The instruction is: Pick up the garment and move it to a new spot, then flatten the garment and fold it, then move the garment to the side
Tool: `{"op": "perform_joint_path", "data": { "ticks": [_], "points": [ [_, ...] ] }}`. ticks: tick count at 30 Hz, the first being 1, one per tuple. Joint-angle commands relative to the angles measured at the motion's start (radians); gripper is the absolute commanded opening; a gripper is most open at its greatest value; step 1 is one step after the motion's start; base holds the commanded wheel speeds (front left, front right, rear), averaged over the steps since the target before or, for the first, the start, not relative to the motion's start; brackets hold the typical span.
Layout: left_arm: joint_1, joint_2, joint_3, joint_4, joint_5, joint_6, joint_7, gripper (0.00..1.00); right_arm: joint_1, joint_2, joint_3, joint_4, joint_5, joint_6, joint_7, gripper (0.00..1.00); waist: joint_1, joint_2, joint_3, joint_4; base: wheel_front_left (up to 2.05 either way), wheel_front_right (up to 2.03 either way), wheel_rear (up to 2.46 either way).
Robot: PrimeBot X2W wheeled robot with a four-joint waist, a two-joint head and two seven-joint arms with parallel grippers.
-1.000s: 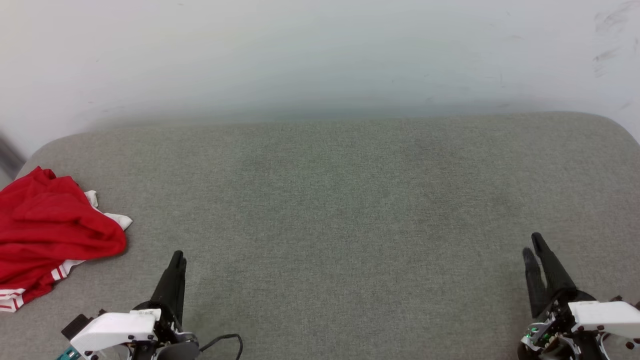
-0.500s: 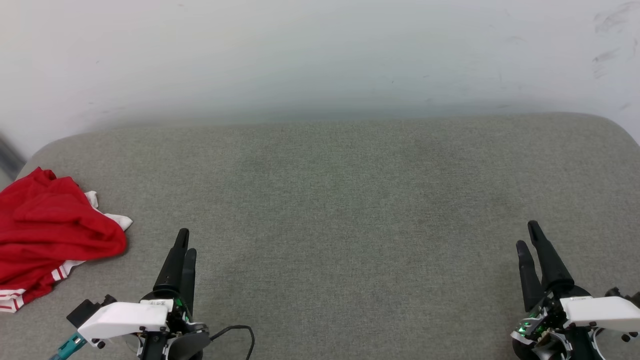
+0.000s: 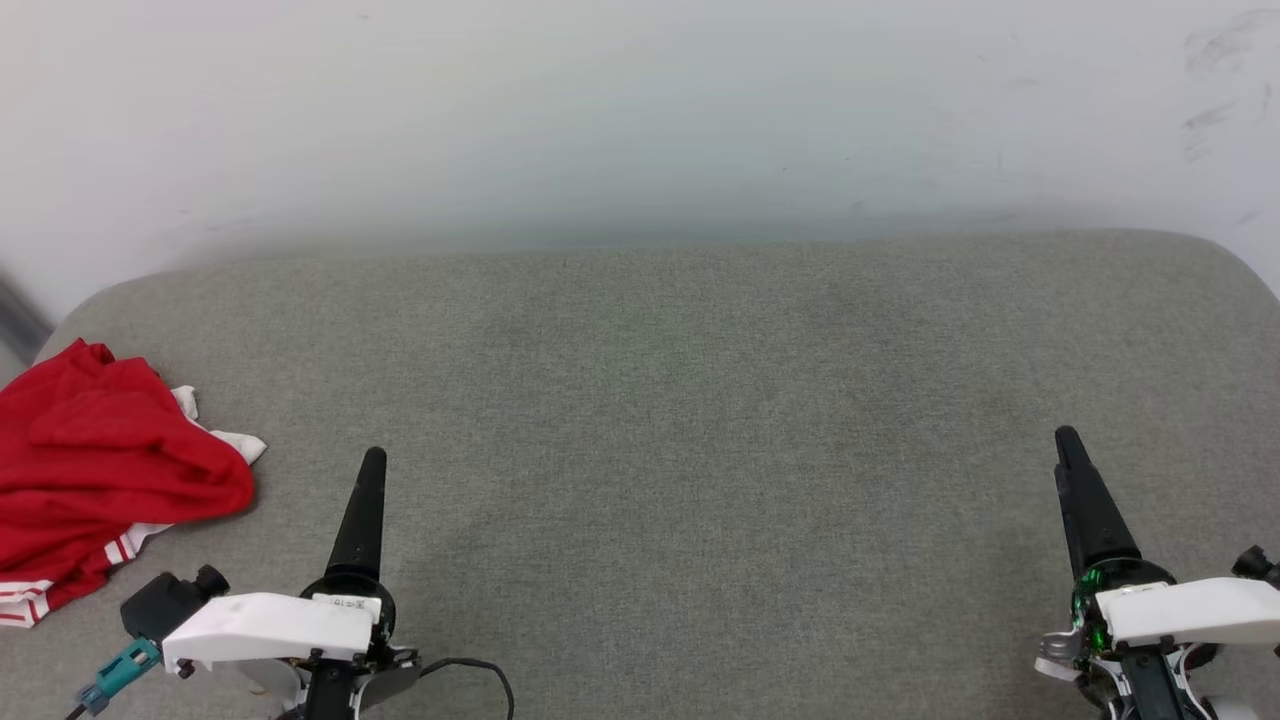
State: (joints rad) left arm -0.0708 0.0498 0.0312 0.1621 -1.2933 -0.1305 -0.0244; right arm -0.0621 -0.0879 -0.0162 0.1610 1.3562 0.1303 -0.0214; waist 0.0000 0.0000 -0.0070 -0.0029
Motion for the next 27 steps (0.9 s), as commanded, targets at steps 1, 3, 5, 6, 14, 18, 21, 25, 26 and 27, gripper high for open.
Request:
{"op": "perform_joint_path", "data": {
  "ticks": [1, 3, 5, 6, 14, 18, 21, 25, 26, 27],
  "points": [
    [-0.010, 0.002, -0.001, -0.026, 0.051, 0.000, -0.012, 1.00, -0.028, -0.012, 0.002, -0.015, -0.059, 0.000, -0.011, 1.00, 0.0000, 0.0000, -0.001, -0.001, 0.00, 0.00, 0.00],
    [-0.010, 0.002, 0.001, -0.033, 0.104, 0.000, -0.020, 1.00, -0.035, -0.014, 0.001, -0.013, -0.125, 0.000, -0.016, 1.00, 0.0000, 0.0000, -0.001, -0.001, 0.00, 0.00, 0.00],
    [-0.011, 0.001, 0.006, -0.046, 0.158, 0.000, -0.027, 1.00, -0.041, -0.019, 0.000, -0.013, -0.203, 0.000, -0.018, 1.00, 0.0000, 0.0000, -0.002, -0.001, 0.00, 0.00, 0.00],
    [-0.011, 0.001, 0.008, -0.050, 0.181, 0.000, -0.030, 1.00, -0.044, -0.017, 0.001, -0.014, -0.235, 0.000, -0.019, 1.00, 0.0000, 0.0000, -0.002, -0.002, 0.00, 0.00, 0.00],
    [-0.007, 0.002, 0.006, -0.074, 0.378, 0.000, -0.058, 1.00, -0.055, -0.011, 0.008, -0.033, -0.468, 0.000, -0.017, 1.00, 0.0000, 0.0000, -0.002, -0.001, 0.00, 0.00, 0.00],
    [-0.003, 0.014, -0.004, -0.076, 0.479, 0.000, -0.071, 1.00, -0.056, -0.016, 0.010, -0.037, -0.567, 0.000, -0.011, 1.00, 0.0000, 0.0000, -0.003, 0.000, 0.00, 0.00, 0.00],
    [-0.002, 0.018, -0.008, -0.076, 0.527, 0.000, -0.077, 1.00, -0.055, -0.016, 0.011, -0.040, -0.612, 0.000, -0.011, 1.00, 0.0000, 0.0000, -0.004, 0.000, 0.00, 0.00, 0.00],
    [0.000, 0.032, -0.022, -0.074, 0.627, 0.006, -0.089, 1.00, -0.056, -0.017, 0.015, -0.045, -0.688, 0.000, -0.014, 1.00, 0.0000, 0.0000, -0.006, 0.000, 0.00, 0.00, 0.00],
    [0.001, 0.033, -0.024, -0.074, 0.647, 0.011, -0.091, 1.00, -0.055, -0.017, 0.016, -0.047, -0.702, 0.000, -0.017, 1.00, 0.0000, 0.0000, -0.007, 0.000, 0.00, 0.00, 0.00],
    [0.001, 0.035, -0.026, -0.075, 0.666, 0.016, -0.095, 1.00, -0.055, -0.018, 0.016, -0.046, -0.718, 0.000, -0.015, 1.00, 0.0000, 0.0000, -0.008, -0.001, 0.00, 0.00, 0.00]
  ]
}}
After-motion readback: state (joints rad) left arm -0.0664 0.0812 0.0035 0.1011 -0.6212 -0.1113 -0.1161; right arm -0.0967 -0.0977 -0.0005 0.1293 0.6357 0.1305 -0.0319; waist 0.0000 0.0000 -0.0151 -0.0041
